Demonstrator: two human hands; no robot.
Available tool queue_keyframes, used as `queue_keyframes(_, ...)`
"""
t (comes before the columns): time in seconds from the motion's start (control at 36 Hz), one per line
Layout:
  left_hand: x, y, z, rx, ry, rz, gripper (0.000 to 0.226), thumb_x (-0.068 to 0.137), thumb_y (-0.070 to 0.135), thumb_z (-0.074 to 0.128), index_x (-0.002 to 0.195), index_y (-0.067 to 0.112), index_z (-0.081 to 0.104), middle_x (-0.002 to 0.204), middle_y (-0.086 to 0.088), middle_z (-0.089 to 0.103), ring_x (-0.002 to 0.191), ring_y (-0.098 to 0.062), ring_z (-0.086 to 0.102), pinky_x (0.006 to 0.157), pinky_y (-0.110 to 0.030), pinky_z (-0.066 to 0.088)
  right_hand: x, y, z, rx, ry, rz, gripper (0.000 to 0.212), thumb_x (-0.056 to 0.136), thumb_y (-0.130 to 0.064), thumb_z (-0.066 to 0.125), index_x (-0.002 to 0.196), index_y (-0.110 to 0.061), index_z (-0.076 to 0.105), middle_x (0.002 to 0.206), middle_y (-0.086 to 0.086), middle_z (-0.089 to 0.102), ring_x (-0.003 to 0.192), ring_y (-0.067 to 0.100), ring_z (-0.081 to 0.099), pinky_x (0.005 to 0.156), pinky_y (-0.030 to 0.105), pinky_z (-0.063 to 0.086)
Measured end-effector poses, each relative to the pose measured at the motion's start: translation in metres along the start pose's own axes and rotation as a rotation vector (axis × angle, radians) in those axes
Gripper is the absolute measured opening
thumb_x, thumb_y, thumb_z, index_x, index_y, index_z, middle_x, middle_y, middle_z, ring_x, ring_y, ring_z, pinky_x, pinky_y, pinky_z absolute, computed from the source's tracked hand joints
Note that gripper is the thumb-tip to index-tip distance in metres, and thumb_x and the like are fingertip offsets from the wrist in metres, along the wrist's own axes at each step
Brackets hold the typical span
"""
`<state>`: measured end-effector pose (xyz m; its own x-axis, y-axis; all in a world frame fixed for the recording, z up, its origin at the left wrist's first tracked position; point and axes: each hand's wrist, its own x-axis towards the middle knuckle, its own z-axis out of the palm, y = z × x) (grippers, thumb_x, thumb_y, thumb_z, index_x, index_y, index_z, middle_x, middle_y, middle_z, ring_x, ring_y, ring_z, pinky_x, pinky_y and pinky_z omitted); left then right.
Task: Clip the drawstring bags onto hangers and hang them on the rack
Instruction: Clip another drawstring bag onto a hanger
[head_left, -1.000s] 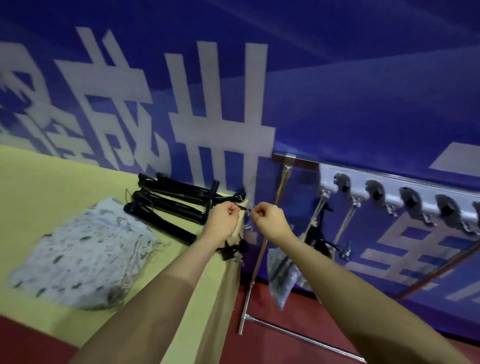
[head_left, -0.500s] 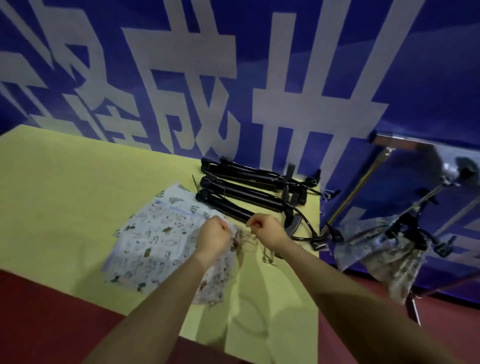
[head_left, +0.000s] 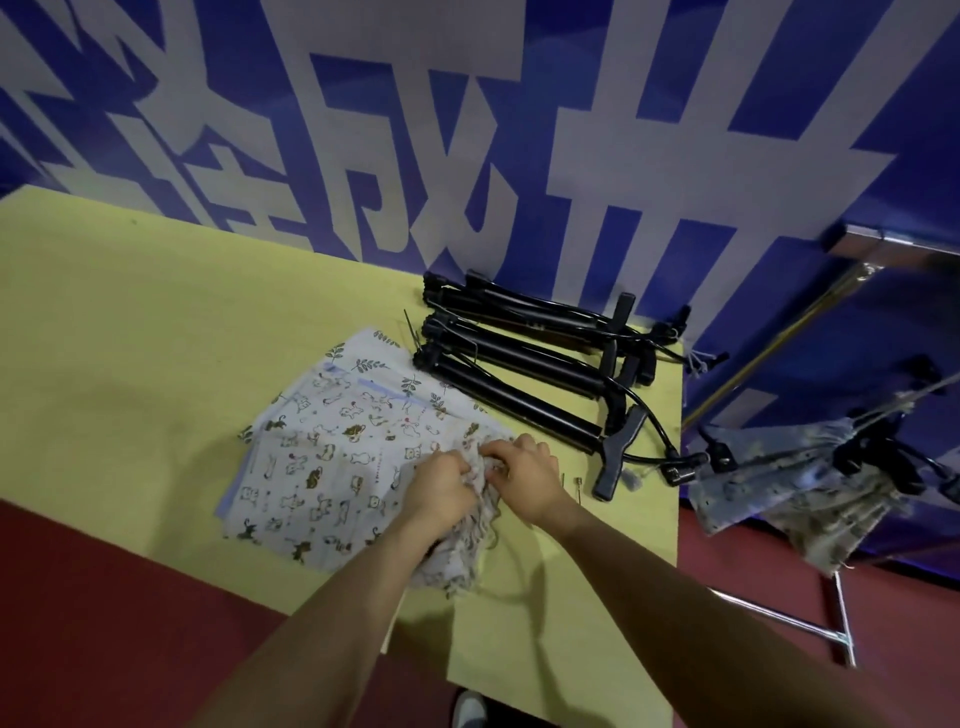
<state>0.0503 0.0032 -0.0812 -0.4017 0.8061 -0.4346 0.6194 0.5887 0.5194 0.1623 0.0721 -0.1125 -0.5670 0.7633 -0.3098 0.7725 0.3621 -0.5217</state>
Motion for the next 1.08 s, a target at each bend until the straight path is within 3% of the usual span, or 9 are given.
queue_keyframes(0.17,-0.006,0.009,-0.014,-0.176,0.133,0.072,0.019,0.089,0.006,0.055,0.106,0.007,0.063,0.100,-0.004,0.065,0.084,-0.017,0.058,0.071,-0.024,0.046,0.003,-0.006,-0.007,-0.001,0.072,-0.086,0.048,0.093,-0.021,0.044,0.137,-0.039,0.040,0.115,0.003,0.036,0.098,0.021,0.031,0.082,0.032,0.025)
queue_keyframes(0.33,-0.013,0.008,-0.032,-0.322,0.136,0.182,0.009,0.088,0.013,0.059,0.081,0.016,0.054,0.063,0.006,0.053,0.050,-0.005,0.043,0.042,-0.011,0.032,-0.003,-0.013,-0.024,0.138,0.035,-0.069,0.012,0.092,-0.032,0.051,0.096,-0.025,0.060,0.106,-0.005,0.033,0.103,0.020,0.031,0.082,0.031,0.019)
queue_keyframes(0.44,-0.016,0.009,-0.048,-0.386,0.112,0.235,0.011,0.089,0.003,0.051,0.089,0.013,0.047,0.072,0.004,0.047,0.060,-0.010,0.042,0.048,-0.008,0.035,-0.009,-0.013,-0.028,0.294,0.027,-0.116,0.006,0.088,-0.028,0.061,0.087,-0.027,0.055,0.100,-0.008,0.050,0.105,0.016,0.044,0.089,0.032,0.022)
queue_keyframes(0.56,-0.020,0.015,-0.055,-0.406,0.104,0.293,0.027,0.089,-0.005,0.040,0.078,0.019,0.047,0.074,0.004,0.049,0.062,-0.011,0.043,0.048,-0.008,0.035,-0.012,-0.018,-0.032,0.445,-0.021,-0.084,0.031,0.080,-0.043,0.064,0.106,-0.042,0.049,0.091,-0.012,0.061,0.092,0.009,0.059,0.097,0.045,0.038)
queue_keyframes(0.64,-0.027,0.024,-0.062,-0.391,0.138,0.303,0.033,0.092,-0.004,0.040,0.073,0.014,0.060,0.087,0.005,0.055,0.061,-0.001,0.046,0.048,-0.004,0.037,-0.013,-0.025,-0.038,0.436,0.017,-0.114,0.021,0.088,-0.040,0.058,0.096,-0.021,0.061,0.079,-0.006,0.059,0.073,0.007,0.054,0.081,0.039,0.043)
queue_keyframes(0.75,-0.033,0.032,-0.071,-0.174,0.235,0.373,0.025,0.095,0.003,0.040,0.089,0.007,0.064,0.099,0.000,0.050,0.064,-0.006,0.046,0.053,-0.013,0.038,-0.019,-0.035,-0.051,0.587,0.130,-0.109,0.016,0.099,-0.016,0.045,0.088,-0.010,0.056,0.074,0.003,0.051,0.065,0.012,0.044,0.057,0.020,0.036)
queue_keyframes(0.86,-0.036,0.029,-0.074,0.156,0.286,0.415,0.020,0.096,0.007,0.040,0.101,0.007,0.060,0.107,-0.004,0.048,0.069,-0.023,0.052,0.066,-0.039,0.047,-0.017,-0.038,-0.063,0.565,0.194,-0.161,0.014,0.099,-0.011,0.043,0.093,-0.012,0.056,0.077,0.003,0.053,0.068,0.015,0.046,0.062,0.028,0.035)
queue_keyframes(0.94,-0.042,0.026,-0.076,0.257,0.304,0.465,0.023,0.096,0.015,0.041,0.115,0.010,0.054,0.113,-0.003,0.043,0.063,-0.019,0.044,0.058,-0.033,0.037,-0.020,-0.037,-0.068,0.499,0.209,-0.187,0.014,0.098,-0.016,0.046,0.092,-0.016,0.058,0.075,0.009,0.057,0.067,0.017,0.048,0.062,0.031,0.037)
queue_keyframes(1.08,-0.044,0.029,-0.073,0.353,0.259,0.519,0.048,0.092,0.002,0.039,0.138,0.016,0.037,0.125,-0.005,0.039,0.063,-0.022,0.043,0.056,-0.030,0.030,-0.026,-0.028,-0.078,0.431,0.267,-0.170,0.016,0.098,-0.021,0.050,0.100,-0.014,0.064,0.085,0.004,0.065,0.077,0.018,0.059,0.066,0.028,0.045)
